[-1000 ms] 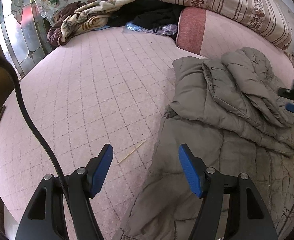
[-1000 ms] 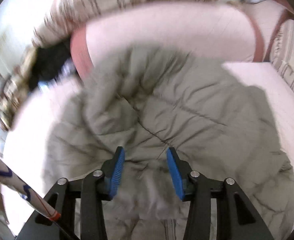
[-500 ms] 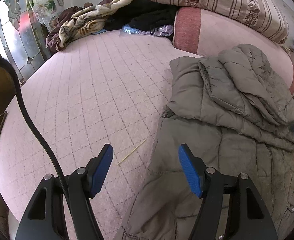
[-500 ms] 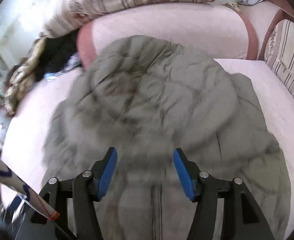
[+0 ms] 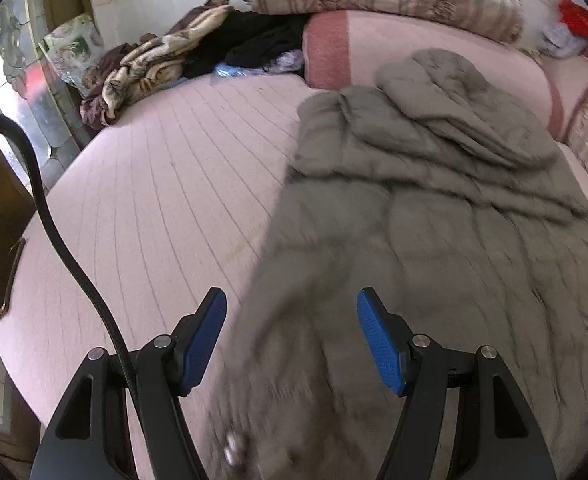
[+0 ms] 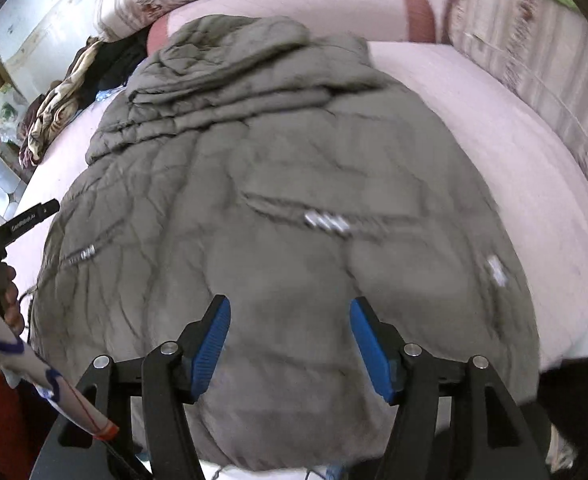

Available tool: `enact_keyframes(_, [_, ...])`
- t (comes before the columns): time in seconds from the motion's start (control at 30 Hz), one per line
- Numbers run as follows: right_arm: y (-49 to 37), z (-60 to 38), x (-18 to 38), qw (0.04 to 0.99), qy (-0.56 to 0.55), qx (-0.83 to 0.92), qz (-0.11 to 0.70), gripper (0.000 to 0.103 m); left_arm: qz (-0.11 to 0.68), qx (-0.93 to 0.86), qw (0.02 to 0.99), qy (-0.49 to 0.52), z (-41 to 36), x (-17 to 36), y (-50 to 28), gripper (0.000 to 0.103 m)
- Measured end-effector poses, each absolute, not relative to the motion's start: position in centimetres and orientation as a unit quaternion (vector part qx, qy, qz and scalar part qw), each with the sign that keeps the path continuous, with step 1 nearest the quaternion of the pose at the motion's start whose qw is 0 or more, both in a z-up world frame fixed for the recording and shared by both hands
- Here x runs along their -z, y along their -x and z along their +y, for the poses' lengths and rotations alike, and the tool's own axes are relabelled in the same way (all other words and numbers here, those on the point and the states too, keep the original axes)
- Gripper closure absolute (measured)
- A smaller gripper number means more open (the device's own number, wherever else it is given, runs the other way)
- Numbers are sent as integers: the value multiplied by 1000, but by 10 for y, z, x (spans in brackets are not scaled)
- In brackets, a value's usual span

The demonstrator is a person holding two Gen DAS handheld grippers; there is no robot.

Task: Fold large clothes

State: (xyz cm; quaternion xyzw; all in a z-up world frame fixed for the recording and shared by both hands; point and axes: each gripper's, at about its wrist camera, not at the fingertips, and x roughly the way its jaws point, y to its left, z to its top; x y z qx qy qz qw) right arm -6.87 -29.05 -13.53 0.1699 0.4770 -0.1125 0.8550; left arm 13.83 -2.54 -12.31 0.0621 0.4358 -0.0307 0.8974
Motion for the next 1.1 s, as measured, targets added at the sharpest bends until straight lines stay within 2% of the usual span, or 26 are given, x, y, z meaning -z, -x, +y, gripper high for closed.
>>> enact_keyframes(0.43, [99, -305, 141, 875, -196, 91, 432, 35, 448, -10, 893, -33, -11, 96, -53, 36])
enact_keyframes(0.83, [113, -310, 145, 878, -202, 93, 424, 35, 461, -14, 887, -41, -15, 100, -42, 36])
enact_keyframes(1.0, [120, -334, 126, 883, -191, 137, 405, 35, 459, -29, 887, -40, 0, 103, -48, 36])
enact_keyframes(1.1, [135, -381, 112, 875, -220, 211, 377, 26, 457, -35, 888, -38, 15, 107, -57, 36])
